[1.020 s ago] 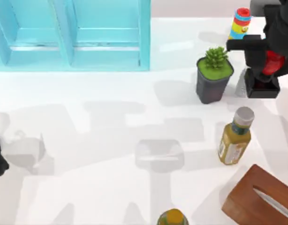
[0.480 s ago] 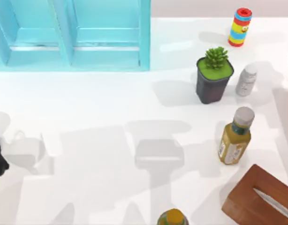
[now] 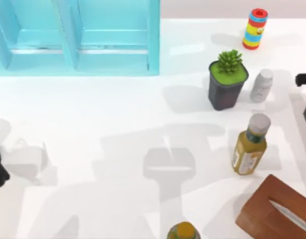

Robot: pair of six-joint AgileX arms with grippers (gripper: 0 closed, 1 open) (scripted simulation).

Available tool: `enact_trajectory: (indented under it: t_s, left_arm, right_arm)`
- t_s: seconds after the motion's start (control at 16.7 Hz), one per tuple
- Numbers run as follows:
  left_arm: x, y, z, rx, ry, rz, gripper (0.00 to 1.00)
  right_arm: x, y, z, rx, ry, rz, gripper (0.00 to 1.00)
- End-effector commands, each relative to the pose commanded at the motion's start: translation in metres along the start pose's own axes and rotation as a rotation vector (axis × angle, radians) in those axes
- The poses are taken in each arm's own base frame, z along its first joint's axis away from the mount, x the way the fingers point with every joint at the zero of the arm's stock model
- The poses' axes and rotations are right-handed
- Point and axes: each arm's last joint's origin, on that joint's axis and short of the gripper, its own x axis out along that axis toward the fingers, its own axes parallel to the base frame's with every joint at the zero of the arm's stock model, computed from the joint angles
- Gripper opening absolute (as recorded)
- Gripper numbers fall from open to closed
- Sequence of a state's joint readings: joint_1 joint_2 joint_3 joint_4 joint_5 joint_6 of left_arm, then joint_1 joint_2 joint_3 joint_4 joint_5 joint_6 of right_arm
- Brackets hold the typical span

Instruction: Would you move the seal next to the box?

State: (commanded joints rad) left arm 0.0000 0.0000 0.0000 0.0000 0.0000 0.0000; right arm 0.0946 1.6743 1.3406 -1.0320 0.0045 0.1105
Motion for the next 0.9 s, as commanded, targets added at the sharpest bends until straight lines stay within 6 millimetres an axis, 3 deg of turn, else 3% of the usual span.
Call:
enact_trajectory:
  t_s: [0.18,0.36,0.9]
  left_arm:
    - [0.0,0.0,0.0,0.0,0.0,0.0,1.0]
    - [0.0,0.0,0.0,0.0,0.0,0.0,1.0]
    - [0.0,0.0,0.0,0.0,0.0,0.0,1.0]
  right_arm:
    - [0.017,-0.0003,-0.0027,0.0,0.011,0.0,0.0]
    - [0.0172,-0.0003,-0.0027,0.0,0.011,0.0,0.0]
    - [0.0172,-0.0003,-0.0027,0.0,0.011,0.0,0.68]
